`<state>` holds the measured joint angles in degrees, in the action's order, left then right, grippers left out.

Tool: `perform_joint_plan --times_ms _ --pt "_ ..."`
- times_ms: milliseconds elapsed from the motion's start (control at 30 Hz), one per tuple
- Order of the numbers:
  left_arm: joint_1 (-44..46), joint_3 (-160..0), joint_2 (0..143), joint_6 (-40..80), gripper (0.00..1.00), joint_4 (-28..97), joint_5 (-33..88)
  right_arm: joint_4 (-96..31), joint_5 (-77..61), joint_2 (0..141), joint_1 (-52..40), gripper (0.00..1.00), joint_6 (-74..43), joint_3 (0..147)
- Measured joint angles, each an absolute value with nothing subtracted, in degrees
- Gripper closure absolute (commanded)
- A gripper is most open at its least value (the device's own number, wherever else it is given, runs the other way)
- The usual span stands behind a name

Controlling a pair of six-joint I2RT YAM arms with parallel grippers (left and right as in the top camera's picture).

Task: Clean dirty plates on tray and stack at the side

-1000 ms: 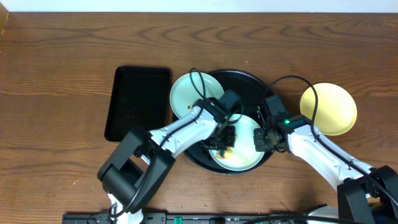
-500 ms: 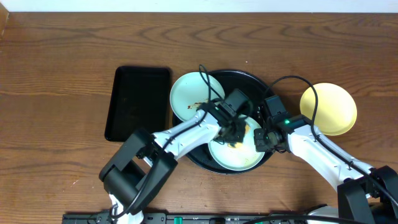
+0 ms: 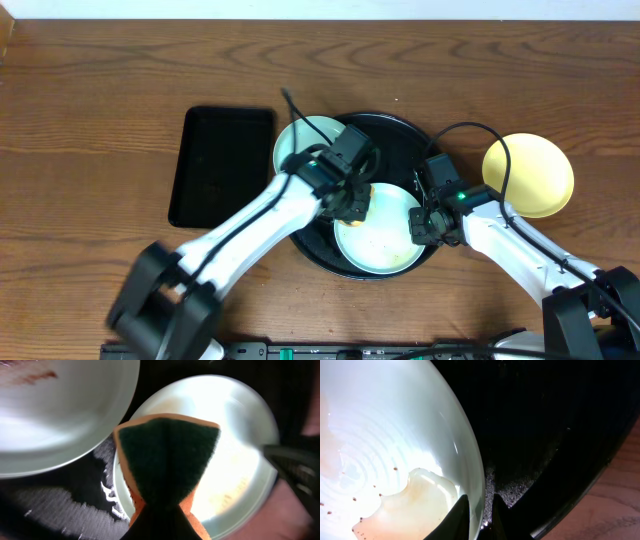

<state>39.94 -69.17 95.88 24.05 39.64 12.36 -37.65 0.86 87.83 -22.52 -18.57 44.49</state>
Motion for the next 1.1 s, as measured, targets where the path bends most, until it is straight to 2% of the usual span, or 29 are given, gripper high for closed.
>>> perform_joint_plan --times_ms 300,433,667,867,1100 --pt "36.16 -69.17 90.87 23.68 0.93 46.15 7.51 -35.24 -1.17 87.83 -22.52 0.88 -18.57 43.16" --pt "31.57 -69.17 90.87 23.68 0.93 47.4 6.17 -33.93 -1.96 87.53 -22.5 0.99 -18.81 41.82" --pt "25.41 -69.17 90.87 23.68 0.93 48.07 5.41 -31.94 -2.76 87.05 -22.5 0.99 -19.05 41.82" --pt "24.8 -69.17 90.87 23.68 0.92 48.66 5.37 -33.21 2.7 85.8 -22.59 0.99 -18.98 42.24" --pt "24.8 -69.17 90.87 23.68 0.92 48.66 5.37 -33.56 7.81 76.82 -22.61 0.99 -14.87 45.91"
